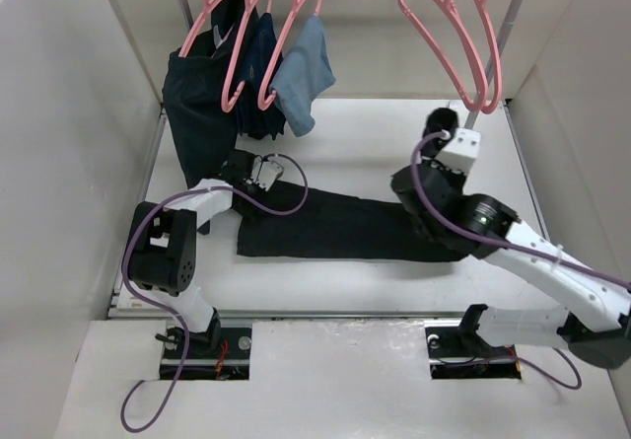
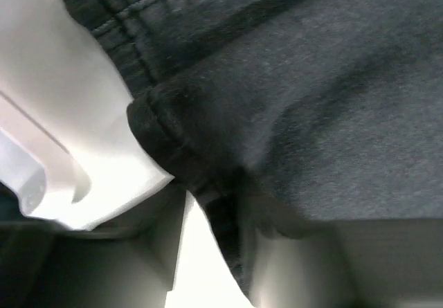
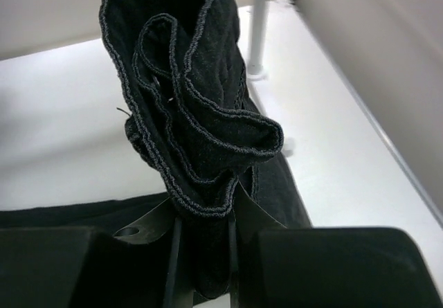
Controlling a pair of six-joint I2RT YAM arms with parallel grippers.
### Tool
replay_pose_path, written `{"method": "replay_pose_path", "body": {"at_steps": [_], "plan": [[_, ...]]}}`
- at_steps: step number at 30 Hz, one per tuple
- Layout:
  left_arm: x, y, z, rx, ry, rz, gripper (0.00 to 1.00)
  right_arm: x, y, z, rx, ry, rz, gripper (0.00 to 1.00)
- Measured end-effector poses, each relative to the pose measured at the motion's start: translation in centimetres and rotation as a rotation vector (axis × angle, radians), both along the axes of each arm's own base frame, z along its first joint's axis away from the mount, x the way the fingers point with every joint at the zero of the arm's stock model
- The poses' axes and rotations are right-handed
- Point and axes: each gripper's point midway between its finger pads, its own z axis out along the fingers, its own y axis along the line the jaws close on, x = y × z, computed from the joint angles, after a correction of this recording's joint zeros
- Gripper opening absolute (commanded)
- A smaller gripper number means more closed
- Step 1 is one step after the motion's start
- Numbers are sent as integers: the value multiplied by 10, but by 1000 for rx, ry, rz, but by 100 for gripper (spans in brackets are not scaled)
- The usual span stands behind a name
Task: Place the trousers on the hanger
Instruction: Fold the trousers at the center of the board.
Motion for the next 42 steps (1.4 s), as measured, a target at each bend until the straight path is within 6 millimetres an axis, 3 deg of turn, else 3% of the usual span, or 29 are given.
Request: {"method": "replay_pose_path", "body": {"at_steps": [3,5,7,10,13,14,18,21,24,28,32,34,38,42], "plan": [[-2,-4,-1,-16,10,-24,7,10,27,5,11,-15,22,0],[-3,-5,-1,-17,12,-42,5,16,23,9,25,-21,-4,0],[-4,-6,-2,-11,10,-70,6,24,-2,24,39,-40,-65,0],[-12,-10,-1,1,-1,-120,7,23,-65,64,70,-127,-184,0],[-30,-26,-1,7,14,-199,7,-4,-123,122,84,-250,-284,0],[-36,-35,-1,3,21,-233,7,-14,-134,141,89,-289,-297,0],[-54,-68,-2,-23,41,-349,9,-41,-156,204,104,-421,-316,0],[-65,-84,-2,-63,68,-399,10,-33,-142,211,90,-421,-265,0],[-69,-92,-2,-104,95,-415,11,-6,-89,185,57,-341,-134,0],[-67,-90,-1,-178,134,-389,12,24,22,112,-56,-187,66,0],[-66,-84,-1,-268,185,-346,18,27,137,25,-140,-65,267,0],[-66,-79,-1,-303,205,-325,18,23,181,-12,-143,-23,336,0],[-64,-65,-1,-348,242,-267,21,18,244,-83,-151,86,403,0],[-62,-55,-1,-376,261,-224,22,15,268,-138,-138,166,407,0]]}}
